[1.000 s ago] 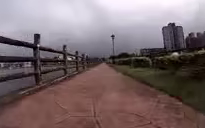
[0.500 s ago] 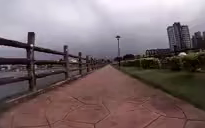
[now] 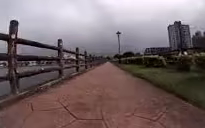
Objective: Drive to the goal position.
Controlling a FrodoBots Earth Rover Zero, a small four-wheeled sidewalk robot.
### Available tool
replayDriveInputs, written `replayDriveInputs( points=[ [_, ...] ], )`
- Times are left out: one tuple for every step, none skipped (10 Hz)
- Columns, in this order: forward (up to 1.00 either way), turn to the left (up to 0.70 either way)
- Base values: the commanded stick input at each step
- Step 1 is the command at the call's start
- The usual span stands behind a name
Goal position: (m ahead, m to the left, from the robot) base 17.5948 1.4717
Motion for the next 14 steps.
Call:
replayDriveInputs(
  points=[
    [1.0,0.0],
    [1.0,0.0],
    [1.0,0.0],
    [1.0,0.0],
    [1.0,0.0],
    [1.0,0.0],
    [1.0,0.0],
    [1.0,0.0],
    [1.0,0.0],
    [1.0,0.0],
    [1.0,0.0],
    [1.0,0.0],
    [1.0,0.0],
    [1.0,0.0]
  ],
)
